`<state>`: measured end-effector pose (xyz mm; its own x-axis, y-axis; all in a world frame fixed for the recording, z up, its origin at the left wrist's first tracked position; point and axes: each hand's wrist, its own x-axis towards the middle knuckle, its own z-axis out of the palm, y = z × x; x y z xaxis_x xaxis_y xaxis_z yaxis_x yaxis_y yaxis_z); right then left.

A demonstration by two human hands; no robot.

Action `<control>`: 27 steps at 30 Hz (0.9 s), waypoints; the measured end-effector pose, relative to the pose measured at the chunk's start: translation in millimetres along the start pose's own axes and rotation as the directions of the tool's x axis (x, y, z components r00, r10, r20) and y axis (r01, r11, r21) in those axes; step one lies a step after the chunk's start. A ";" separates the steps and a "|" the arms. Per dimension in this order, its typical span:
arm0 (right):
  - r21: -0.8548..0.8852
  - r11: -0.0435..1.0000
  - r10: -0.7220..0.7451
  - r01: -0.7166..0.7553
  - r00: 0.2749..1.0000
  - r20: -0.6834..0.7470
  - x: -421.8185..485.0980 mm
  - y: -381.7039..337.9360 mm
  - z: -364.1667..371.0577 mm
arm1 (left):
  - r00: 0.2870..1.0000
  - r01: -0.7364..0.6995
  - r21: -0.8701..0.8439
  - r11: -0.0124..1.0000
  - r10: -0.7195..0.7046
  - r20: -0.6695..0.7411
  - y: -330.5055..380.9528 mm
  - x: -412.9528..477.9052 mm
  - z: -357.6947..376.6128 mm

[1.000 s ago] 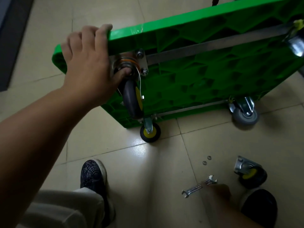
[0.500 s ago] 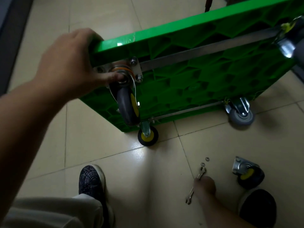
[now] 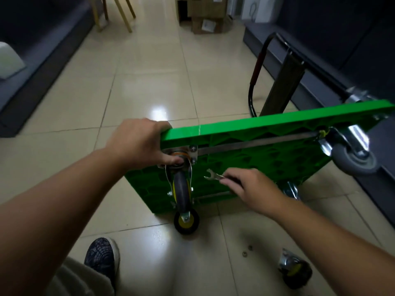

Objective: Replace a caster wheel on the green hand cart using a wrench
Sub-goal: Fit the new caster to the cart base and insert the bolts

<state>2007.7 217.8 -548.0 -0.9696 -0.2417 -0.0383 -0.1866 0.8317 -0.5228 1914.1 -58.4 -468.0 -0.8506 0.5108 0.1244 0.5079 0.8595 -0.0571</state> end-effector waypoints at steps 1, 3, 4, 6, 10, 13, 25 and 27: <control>-0.011 1.000 -0.026 0.026 1.000 0.006 3.5 -7.1 -13.1 | 1.000 0.004 0.005 1.000 -0.004 -0.006 1.3 -6.9 -0.7; -0.043 0.995 -0.084 0.086 0.996 0.035 8.4 -17.4 -32.1 | 1.000 0.018 0.008 1.000 -0.018 0.012 3.7 -21.1 -2.3; -0.066 0.991 -0.116 0.120 0.991 0.065 9.0 -21.6 -38.7 | 0.999 0.023 0.005 1.000 -0.023 0.027 4.7 -28.1 -3.0; -0.151 0.967 -0.186 0.204 0.975 0.124 8.7 -30.2 -48.2 | 0.998 0.024 -0.010 1.000 -0.024 0.050 5.2 -40.6 -4.1; -0.442 0.820 -0.360 0.364 0.928 0.096 7.7 -40.0 -55.1 | 0.999 0.012 -0.022 1.000 -0.011 0.045 1.3 -54.7 -4.5; -0.501 0.765 -0.425 0.405 0.901 0.080 10.3 -47.3 -60.0 | 0.998 0.011 -0.043 0.999 -0.009 0.056 -2.8 -52.3 -3.8; -0.645 0.731 -0.342 0.225 0.938 -0.060 26.4 -77.8 -58.4 | 1.000 -0.005 -0.031 1.000 0.006 0.029 -8.3 -44.2 3.2; -0.670 0.710 -0.402 0.218 0.907 -0.130 22.4 -75.0 -51.6 | 1.000 -0.008 -0.029 1.000 0.009 0.019 -8.5 -44.7 5.3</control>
<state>1991.8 175.8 -465.7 -0.8246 -0.4880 0.2861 -0.4502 0.8724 0.1906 1947.0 -88.5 -478.3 -0.8487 0.5184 0.1048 0.5184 0.8546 -0.0293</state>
